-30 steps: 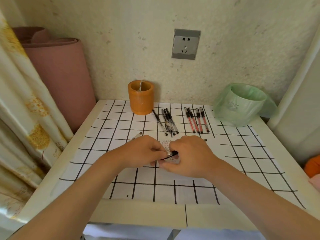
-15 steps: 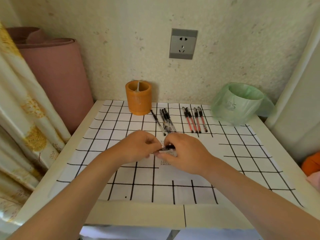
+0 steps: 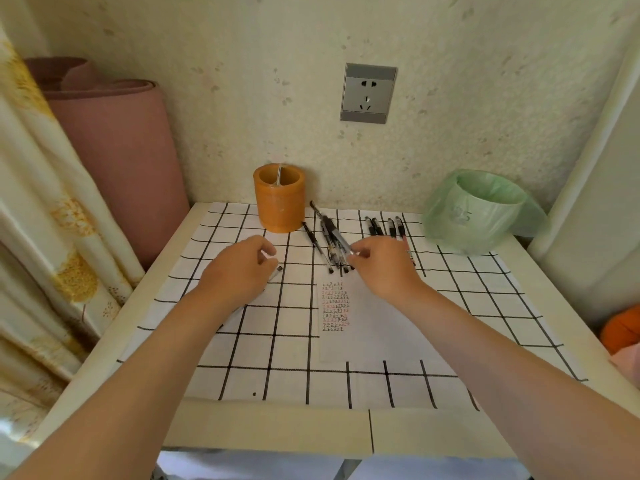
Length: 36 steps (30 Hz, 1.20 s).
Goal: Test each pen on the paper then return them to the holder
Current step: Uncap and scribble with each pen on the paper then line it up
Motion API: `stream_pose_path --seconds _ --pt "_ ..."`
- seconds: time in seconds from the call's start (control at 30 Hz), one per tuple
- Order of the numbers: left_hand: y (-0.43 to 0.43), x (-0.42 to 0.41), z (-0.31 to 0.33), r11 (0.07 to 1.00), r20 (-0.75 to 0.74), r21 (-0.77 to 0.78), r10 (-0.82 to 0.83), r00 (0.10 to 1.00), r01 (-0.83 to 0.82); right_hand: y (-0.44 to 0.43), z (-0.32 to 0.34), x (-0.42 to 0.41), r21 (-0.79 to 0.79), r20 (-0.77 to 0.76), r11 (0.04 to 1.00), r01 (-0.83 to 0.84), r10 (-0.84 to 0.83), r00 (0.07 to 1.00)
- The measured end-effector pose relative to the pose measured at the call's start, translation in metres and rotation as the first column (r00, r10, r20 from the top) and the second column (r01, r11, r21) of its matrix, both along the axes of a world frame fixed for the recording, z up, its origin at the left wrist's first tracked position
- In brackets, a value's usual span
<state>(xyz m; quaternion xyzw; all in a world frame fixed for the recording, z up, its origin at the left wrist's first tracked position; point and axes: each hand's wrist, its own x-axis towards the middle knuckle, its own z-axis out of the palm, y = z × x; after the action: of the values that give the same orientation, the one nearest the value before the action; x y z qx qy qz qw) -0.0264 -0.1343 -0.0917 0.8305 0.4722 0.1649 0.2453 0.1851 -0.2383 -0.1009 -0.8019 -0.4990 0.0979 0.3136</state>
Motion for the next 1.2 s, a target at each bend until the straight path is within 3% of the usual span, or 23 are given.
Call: stream_pose_path --seconds 0.07,0.23,0.37,0.73,0.83,0.93,1.03,1.2 --pt "0.002 -0.005 -0.005 0.999 -0.139 0.023 -0.022 0.990 0.025 0.010 0.001 0.009 0.022 -0.076 0.991 0.128 -0.126 0.989" --pt "0.005 -0.012 -0.013 0.994 -0.365 0.070 -0.050 0.930 0.082 0.028 -0.009 0.020 -0.046 0.007 0.967 0.250 -0.250 0.968" --pt "0.008 -0.016 -0.018 0.992 -0.388 0.063 -0.075 0.919 0.108 0.040 -0.019 0.016 -0.159 0.075 0.952 0.260 -0.251 0.965" --pt "0.010 -0.022 -0.017 0.988 -0.346 0.027 -0.133 0.929 0.151 0.046 -0.021 0.011 -0.248 0.146 0.945 0.213 -0.180 0.973" --pt "0.011 -0.028 -0.016 0.989 -0.334 0.032 -0.123 0.935 0.141 0.046 -0.008 -0.005 -0.226 0.242 0.965 0.133 -0.077 0.967" --pt "0.012 -0.037 -0.015 0.992 -0.341 0.019 -0.107 0.934 0.121 0.047 -0.001 -0.031 -0.205 0.220 0.972 -0.118 0.163 0.962" --pt "0.012 -0.048 -0.012 0.991 -0.369 -0.034 -0.131 0.920 0.128 0.044 0.000 -0.062 -0.255 0.203 0.893 -0.372 0.426 0.882" --pt "0.009 -0.066 -0.010 0.989 -0.393 -0.070 -0.146 0.908 0.129 0.045 -0.012 -0.093 -0.257 0.322 0.808 -0.530 0.588 0.742"
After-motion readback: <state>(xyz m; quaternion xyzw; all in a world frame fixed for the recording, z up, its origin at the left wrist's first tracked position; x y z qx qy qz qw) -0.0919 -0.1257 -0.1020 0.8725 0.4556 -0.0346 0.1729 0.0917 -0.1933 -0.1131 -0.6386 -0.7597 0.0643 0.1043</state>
